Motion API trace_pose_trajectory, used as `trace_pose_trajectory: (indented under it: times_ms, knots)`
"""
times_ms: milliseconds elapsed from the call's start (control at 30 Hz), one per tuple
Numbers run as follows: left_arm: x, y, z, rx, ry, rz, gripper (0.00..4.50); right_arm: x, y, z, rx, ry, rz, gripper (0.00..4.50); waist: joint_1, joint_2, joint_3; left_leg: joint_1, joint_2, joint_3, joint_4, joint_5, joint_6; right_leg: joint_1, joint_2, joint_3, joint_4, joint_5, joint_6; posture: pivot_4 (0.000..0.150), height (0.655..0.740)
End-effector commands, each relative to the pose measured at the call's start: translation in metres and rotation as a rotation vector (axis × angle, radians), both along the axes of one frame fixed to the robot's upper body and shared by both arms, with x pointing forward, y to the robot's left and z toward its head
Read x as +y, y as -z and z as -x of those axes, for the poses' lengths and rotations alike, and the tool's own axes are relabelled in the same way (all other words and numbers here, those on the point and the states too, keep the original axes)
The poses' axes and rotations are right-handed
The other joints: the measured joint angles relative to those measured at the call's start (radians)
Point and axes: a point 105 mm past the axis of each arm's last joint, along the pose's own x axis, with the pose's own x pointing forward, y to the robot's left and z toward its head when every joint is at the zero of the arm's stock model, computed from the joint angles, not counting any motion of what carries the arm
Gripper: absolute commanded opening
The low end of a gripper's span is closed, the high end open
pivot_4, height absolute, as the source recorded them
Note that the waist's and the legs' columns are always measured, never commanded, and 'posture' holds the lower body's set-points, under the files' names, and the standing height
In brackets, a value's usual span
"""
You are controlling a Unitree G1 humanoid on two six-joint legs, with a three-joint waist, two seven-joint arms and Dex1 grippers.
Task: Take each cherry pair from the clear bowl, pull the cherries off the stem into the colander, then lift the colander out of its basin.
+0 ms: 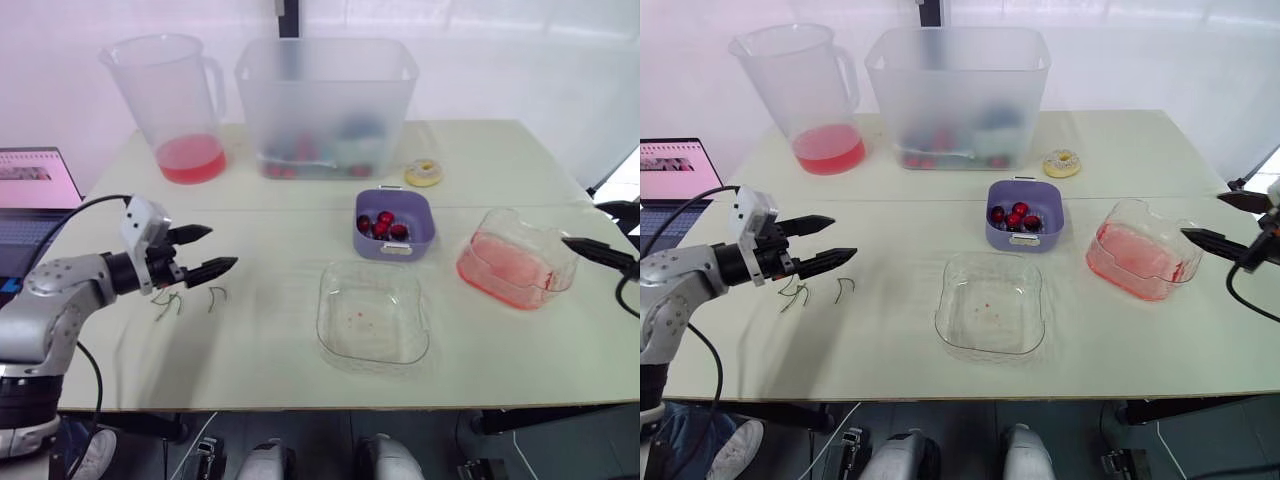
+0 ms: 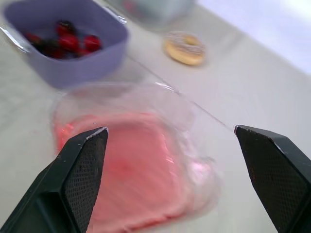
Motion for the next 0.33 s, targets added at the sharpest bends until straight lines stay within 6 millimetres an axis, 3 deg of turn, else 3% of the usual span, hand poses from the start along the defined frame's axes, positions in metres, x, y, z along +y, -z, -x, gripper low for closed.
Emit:
trace_pose_trajectory:
  times_ms: [33,333]
  knots:
    - [0.008,-0.006,0.006,-0.036,-0.005,-0.027,4.5,0.006,-0.016,0.007,-0.135,0.007,-0.009,4.43,-0.001,0.0,0.0,0.0,0.0,-0.001,0.0,0.0,0.0,0.0,0.0,0.0,0.0,0.0,0.0,0.15,0.6886]
    - [0.013,0.001,0.009,-0.046,-0.005,-0.058,4.5,0.026,-0.008,0.01,-0.111,-0.013,-0.094,4.43,0.006,0.0,0.0,0.0,-0.001,-0.002,0.0,0.0,0.0,0.001,0.0,0.001,0.0,0.0,0.0,0.15,0.6886]
